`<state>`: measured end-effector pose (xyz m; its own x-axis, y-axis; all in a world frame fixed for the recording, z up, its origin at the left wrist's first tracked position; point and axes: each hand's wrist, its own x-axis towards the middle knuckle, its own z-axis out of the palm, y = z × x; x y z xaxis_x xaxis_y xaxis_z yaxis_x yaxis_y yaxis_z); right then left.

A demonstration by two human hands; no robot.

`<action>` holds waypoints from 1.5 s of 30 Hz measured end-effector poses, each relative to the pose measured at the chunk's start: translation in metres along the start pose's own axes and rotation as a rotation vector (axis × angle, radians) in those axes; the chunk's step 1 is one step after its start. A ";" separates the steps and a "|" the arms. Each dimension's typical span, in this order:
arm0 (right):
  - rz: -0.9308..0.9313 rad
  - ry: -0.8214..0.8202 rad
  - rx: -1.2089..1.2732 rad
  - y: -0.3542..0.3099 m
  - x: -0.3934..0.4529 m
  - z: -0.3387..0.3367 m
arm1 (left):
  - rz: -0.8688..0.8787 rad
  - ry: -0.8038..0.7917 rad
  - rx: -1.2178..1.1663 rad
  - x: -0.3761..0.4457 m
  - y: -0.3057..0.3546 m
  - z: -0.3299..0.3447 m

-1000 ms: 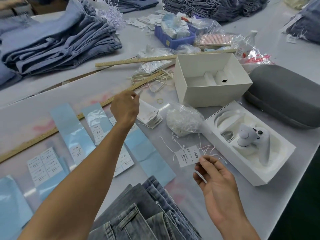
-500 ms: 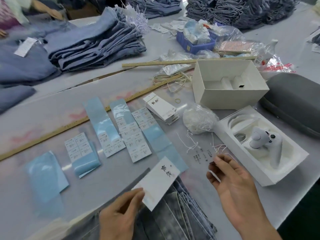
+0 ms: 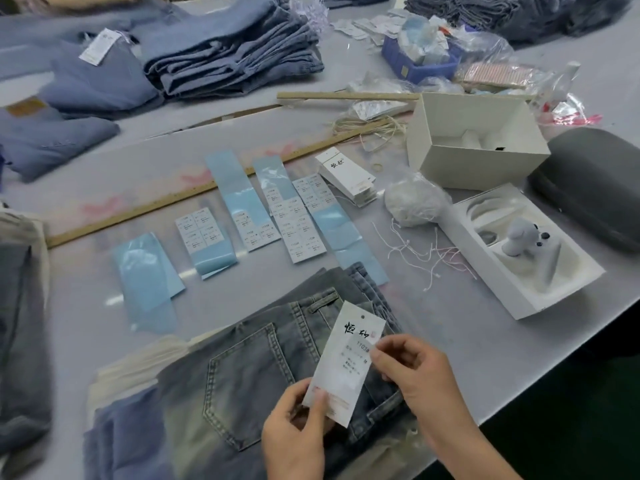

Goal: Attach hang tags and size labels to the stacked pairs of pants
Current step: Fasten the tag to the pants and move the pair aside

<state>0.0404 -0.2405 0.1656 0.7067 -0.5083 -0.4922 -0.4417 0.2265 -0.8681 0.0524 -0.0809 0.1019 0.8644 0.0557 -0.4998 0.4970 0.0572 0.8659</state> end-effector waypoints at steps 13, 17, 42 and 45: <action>-0.084 -0.143 -0.219 0.005 0.006 0.007 | -0.119 -0.164 -0.149 -0.007 0.014 -0.005; -0.092 -0.112 -0.238 0.007 0.011 0.007 | -0.132 -0.184 -0.153 -0.005 0.012 -0.005; -0.379 0.093 -0.679 0.020 0.006 0.022 | 0.029 -0.421 0.083 0.030 0.028 -0.006; -0.208 -0.073 -0.522 0.010 0.015 0.016 | 0.021 -0.418 0.025 0.032 0.030 -0.010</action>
<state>0.0557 -0.2328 0.1483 0.8362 -0.4350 -0.3339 -0.4908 -0.3222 -0.8095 0.0940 -0.0679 0.1118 0.8284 -0.3533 -0.4346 0.4763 0.0362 0.8785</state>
